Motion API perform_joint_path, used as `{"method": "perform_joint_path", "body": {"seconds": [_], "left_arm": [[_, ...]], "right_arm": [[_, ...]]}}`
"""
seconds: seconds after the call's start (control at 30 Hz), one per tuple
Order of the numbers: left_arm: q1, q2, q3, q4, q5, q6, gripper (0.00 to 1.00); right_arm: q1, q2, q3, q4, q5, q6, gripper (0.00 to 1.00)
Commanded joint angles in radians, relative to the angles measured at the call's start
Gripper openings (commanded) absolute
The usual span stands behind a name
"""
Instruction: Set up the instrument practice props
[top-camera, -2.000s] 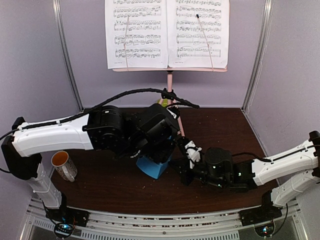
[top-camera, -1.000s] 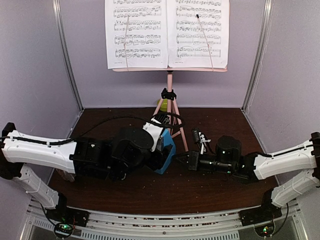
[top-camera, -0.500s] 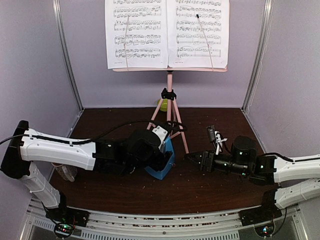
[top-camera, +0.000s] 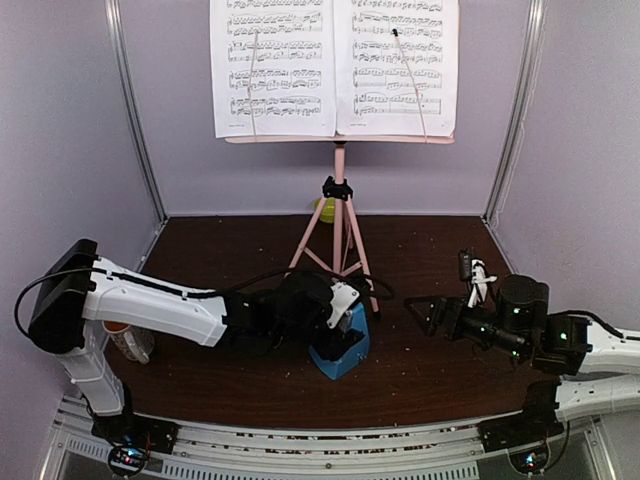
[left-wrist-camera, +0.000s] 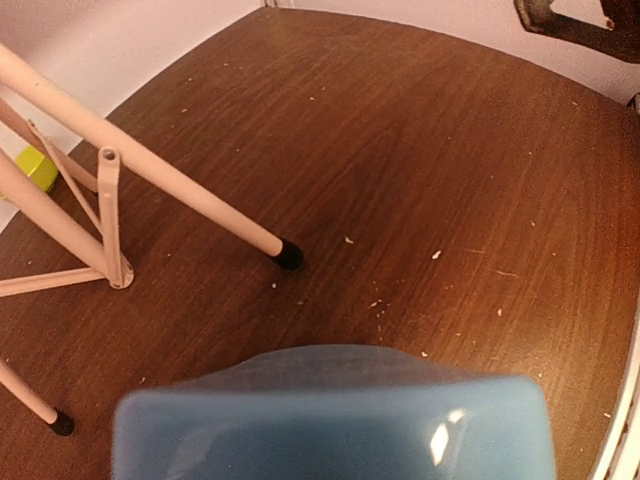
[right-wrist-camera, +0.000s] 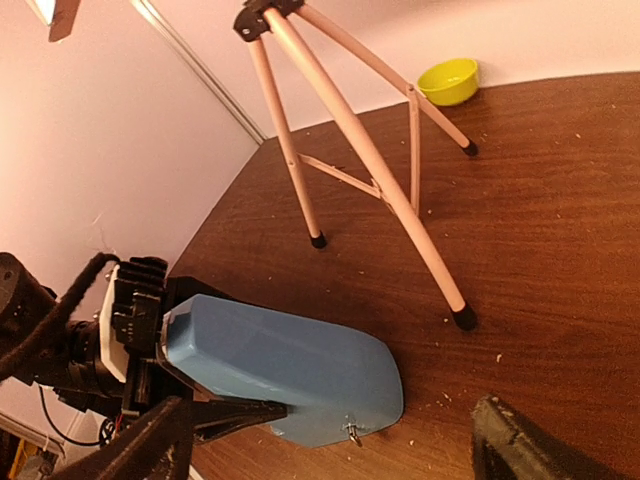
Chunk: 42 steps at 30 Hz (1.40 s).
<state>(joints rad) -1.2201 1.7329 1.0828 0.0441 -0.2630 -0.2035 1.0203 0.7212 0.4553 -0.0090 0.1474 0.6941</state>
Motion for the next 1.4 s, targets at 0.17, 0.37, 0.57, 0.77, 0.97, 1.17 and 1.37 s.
{"method": "perform_joint_path", "body": {"seconds": [0.17, 0.37, 0.57, 0.77, 0.97, 1.17, 1.37], "left_arm": [[0.026, 0.02, 0.021, 0.148, 0.185, 0.09, 0.77], [0.037, -0.04, 0.013, 0.076, 0.235, 0.127, 0.98], [0.044, -0.2, -0.105, 0.092, 0.214, 0.117, 0.98], [0.089, -0.375, -0.273, 0.155, 0.275, 0.068, 0.92], [0.097, -0.391, -0.289, 0.205, 0.26, 0.073, 0.84], [0.1, -0.323, -0.218, 0.21, 0.27, 0.08, 0.8], [0.1, -0.263, -0.181, 0.231, 0.318, 0.068, 0.77]], "right_arm": [[-0.005, 0.035, 0.102, -0.158, 0.131, -0.06, 1.0], [-0.014, 0.107, 0.138, -0.126, 0.154, -0.077, 1.0], [-0.05, 0.215, 0.233, -0.088, -0.027, -0.146, 1.0], [-0.056, 0.373, 0.371, -0.092, -0.183, -0.106, 1.0], [-0.06, 0.485, 0.455, -0.109, -0.221, -0.026, 1.0], [-0.086, 0.518, 0.406, -0.022, -0.314, 0.045, 1.0], [-0.117, 0.53, 0.331, 0.066, -0.363, 0.12, 0.99]]}}
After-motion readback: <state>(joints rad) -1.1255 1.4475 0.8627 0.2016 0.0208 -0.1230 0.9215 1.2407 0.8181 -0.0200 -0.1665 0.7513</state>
